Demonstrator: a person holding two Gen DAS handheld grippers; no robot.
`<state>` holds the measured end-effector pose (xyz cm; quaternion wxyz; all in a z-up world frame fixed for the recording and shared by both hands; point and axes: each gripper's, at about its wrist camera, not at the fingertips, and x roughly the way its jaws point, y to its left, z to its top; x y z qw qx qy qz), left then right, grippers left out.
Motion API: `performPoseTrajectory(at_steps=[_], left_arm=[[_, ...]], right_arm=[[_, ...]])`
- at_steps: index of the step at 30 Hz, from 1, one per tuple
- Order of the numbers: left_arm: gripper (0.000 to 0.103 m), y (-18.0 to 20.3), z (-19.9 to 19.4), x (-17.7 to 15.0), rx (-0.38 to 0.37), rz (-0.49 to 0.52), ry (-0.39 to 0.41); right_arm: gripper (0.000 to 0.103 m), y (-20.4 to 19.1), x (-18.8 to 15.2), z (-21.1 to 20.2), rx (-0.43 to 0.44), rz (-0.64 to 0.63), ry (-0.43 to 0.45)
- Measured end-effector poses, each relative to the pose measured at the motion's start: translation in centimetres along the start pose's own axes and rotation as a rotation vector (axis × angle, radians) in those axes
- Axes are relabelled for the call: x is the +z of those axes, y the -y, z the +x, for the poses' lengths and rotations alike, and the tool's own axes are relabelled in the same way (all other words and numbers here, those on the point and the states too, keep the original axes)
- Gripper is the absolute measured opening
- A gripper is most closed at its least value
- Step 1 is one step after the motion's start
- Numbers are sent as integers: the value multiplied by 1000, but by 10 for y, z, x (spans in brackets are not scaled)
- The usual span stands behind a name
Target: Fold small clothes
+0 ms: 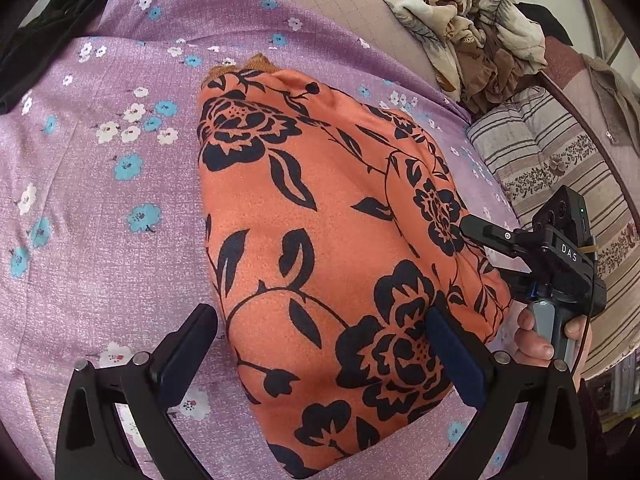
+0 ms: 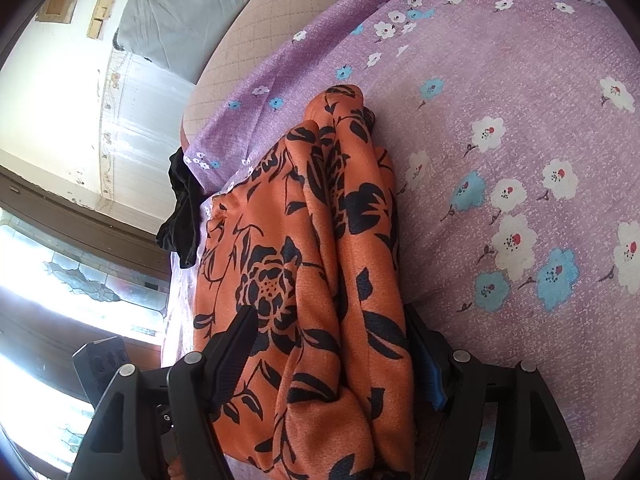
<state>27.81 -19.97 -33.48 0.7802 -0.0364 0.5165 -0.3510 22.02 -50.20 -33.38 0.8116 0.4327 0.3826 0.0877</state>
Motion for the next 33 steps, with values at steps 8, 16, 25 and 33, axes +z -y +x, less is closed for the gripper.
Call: performPoseTrajectory(at_steps=[8, 16, 25, 33], left_arm=[[103, -6, 4, -3, -74, -77, 12], [79, 2, -9, -5, -56, -24, 78], [63, 12, -31, -3, -29, 24, 129], [63, 26, -83, -8, 32, 82, 211]], right_arm=[[79, -15, -4, 12, -13, -17, 25], [49, -35, -10, 18, -164, -149, 37], [36, -70, -19, 10, -271, -301, 123], [35, -112, -44, -13, -264, -400, 207]])
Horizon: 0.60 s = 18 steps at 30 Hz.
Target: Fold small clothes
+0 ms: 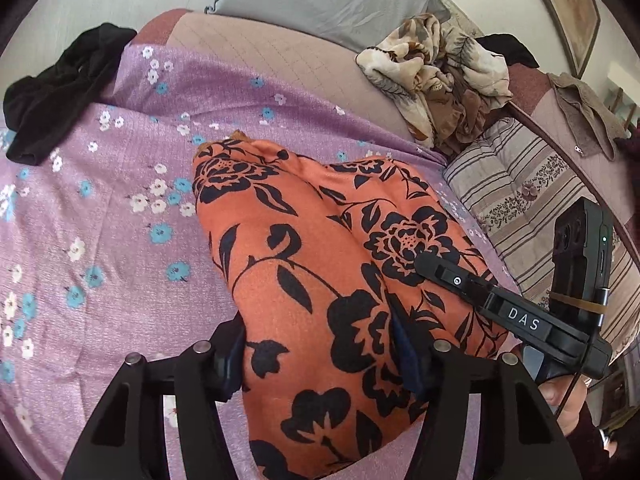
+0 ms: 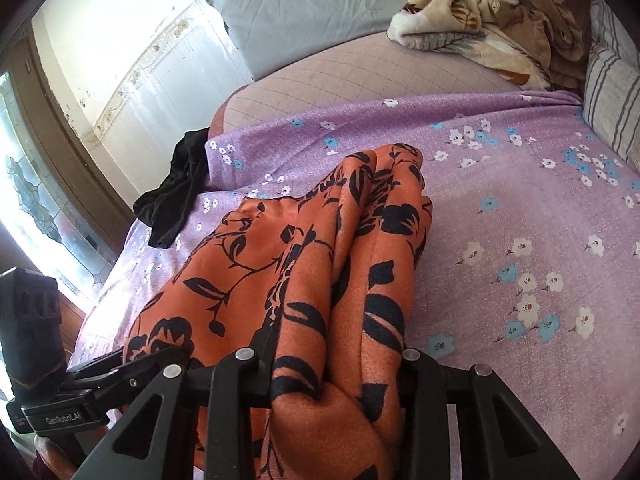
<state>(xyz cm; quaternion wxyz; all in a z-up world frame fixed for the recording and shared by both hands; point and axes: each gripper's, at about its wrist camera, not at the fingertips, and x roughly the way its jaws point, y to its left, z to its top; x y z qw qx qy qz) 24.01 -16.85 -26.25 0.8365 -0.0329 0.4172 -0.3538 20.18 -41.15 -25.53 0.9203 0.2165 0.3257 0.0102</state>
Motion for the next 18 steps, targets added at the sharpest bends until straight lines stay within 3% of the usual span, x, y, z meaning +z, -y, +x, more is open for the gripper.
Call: performPoseTrajectory(at_steps=[7, 11, 15, 18], left_arm=[[63, -1, -66, -28, 68, 28, 56], [63, 1, -90, -58, 117, 61, 61], [64, -13, -98, -105, 145, 22, -12], [69, -24, -81, -130, 195, 6, -147]], right_arm=[[35, -46, -24, -34, 56, -32, 39], [35, -66, -56, -49, 64, 8, 41], [35, -78, -89, -54, 84, 36, -19], [35, -83, -121, -44, 47, 27, -123]])
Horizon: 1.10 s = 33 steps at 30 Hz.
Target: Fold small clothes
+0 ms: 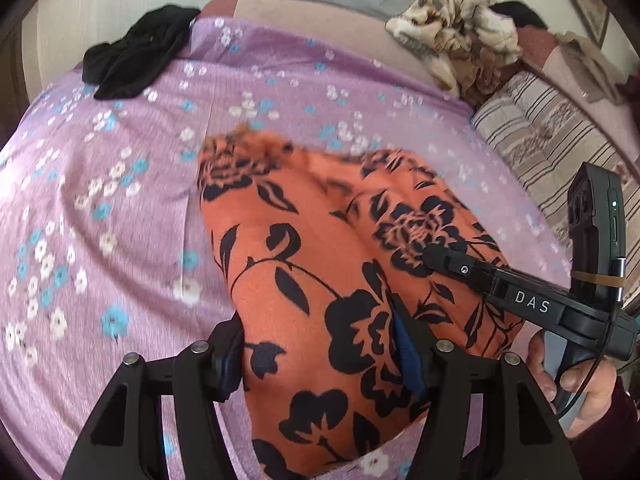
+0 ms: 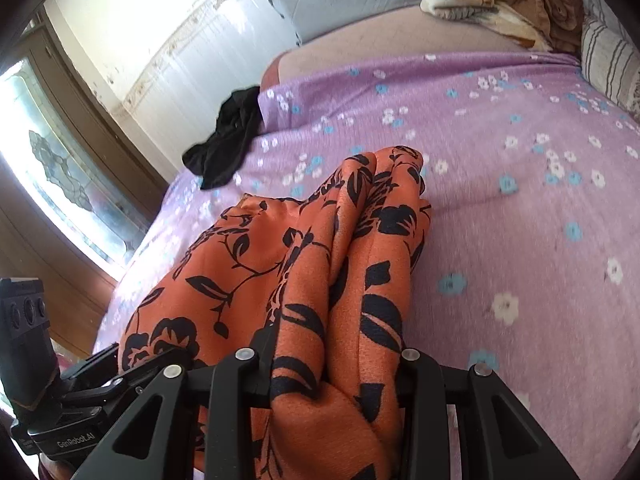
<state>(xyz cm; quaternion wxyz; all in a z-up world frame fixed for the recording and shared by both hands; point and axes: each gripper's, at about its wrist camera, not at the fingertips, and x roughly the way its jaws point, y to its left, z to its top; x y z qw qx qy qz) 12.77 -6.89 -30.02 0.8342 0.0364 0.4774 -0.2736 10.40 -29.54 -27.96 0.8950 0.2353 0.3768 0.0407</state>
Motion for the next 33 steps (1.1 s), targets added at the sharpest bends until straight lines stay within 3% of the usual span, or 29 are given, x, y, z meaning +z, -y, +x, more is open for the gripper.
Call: performPoseTrajectory(at_steps=[2, 5, 8, 11, 15, 21, 26, 33], left_arm=[[72, 4, 4, -6, 52, 51, -9], [77, 8, -5, -6, 79, 107, 31], [78, 5, -11, -5, 88, 113, 57], [78, 11, -22, -1, 126, 151, 124], [79, 28, -29, 7, 178, 227, 206], [80, 37, -7, 7, 211, 290, 140], [83, 34, 7, 6, 216, 288, 106], [87, 37, 13, 6, 226, 295, 102]], right_arm=[[43, 9, -18, 16, -83, 29, -85], [59, 35, -15, 10, -29, 208, -118], [61, 43, -4, -16, -49, 232, -49], [61, 38, 11, -43, -99, 178, 58], [61, 19, 35, -48, -52, 94, 108], [50, -7, 63, 5, 15, -6, 1], [49, 33, 64, 79, 0, 169, -182], [50, 40, 65, 78, 40, 178, -160]])
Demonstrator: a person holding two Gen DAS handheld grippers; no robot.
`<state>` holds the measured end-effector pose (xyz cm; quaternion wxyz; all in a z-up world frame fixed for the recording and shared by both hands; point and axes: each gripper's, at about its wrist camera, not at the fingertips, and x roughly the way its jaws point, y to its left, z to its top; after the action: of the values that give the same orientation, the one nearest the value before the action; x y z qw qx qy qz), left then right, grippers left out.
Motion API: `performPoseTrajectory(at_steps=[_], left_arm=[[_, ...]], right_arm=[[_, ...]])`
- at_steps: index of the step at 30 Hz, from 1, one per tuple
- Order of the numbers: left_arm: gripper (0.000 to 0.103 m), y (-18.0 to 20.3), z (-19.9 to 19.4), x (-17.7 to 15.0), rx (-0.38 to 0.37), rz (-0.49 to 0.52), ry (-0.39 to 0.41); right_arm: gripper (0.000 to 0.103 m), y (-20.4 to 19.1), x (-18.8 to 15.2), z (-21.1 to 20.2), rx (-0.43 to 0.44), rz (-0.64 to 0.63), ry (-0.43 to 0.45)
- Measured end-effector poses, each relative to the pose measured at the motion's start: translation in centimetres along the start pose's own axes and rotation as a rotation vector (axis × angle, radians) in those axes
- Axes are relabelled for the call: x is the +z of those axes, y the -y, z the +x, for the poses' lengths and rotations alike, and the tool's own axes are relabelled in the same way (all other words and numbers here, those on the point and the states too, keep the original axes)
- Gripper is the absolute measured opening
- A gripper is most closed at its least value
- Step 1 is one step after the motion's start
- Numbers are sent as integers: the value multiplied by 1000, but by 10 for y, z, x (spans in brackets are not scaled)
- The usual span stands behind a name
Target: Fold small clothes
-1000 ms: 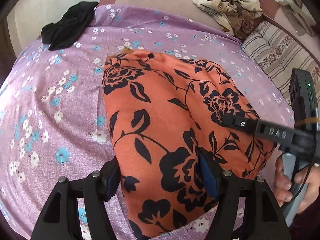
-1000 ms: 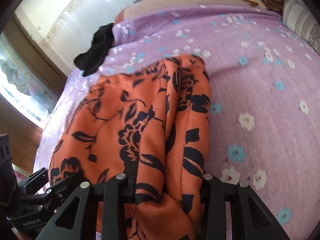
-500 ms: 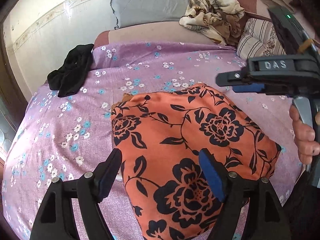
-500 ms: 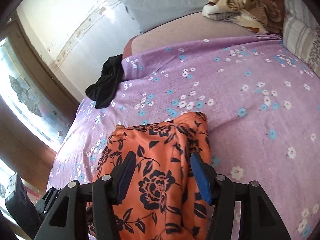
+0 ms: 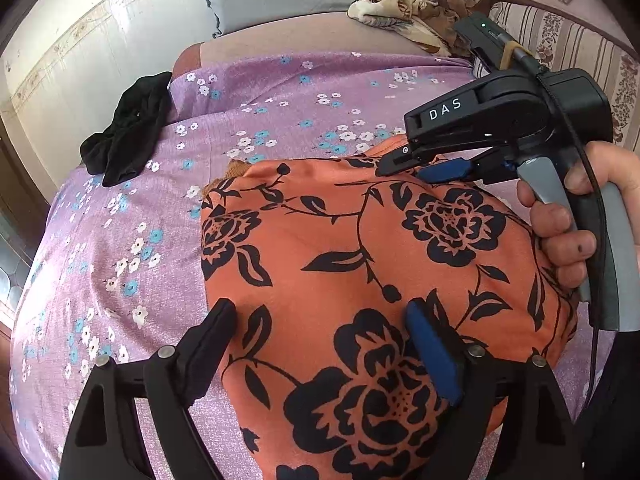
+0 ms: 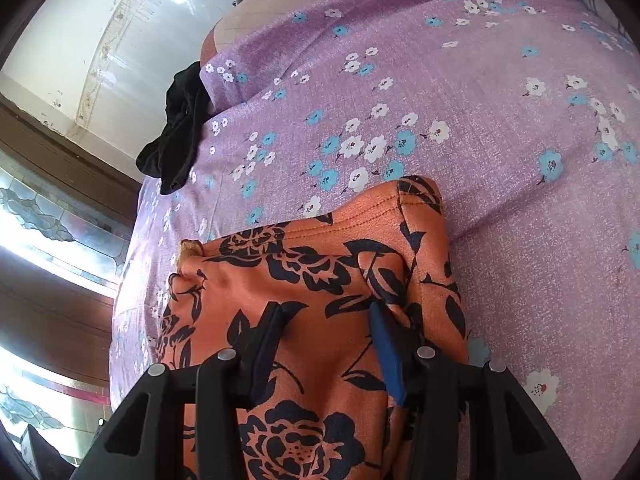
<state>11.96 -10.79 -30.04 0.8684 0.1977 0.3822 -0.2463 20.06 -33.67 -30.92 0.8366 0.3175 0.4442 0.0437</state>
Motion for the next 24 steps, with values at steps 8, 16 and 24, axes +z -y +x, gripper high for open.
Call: performPoseTrajectory(at_steps=[8, 16, 24], left_arm=[[87, 0, -1, -3, 2, -18, -5], [88, 1, -4, -6, 8, -29, -8], [100, -5, 3, -10, 4, -79, -26]], right_arm=[[50, -12, -15, -35, 37, -13, 47], [50, -32, -49, -79, 55, -78, 80], [51, 0, -88, -57, -94, 19, -63]])
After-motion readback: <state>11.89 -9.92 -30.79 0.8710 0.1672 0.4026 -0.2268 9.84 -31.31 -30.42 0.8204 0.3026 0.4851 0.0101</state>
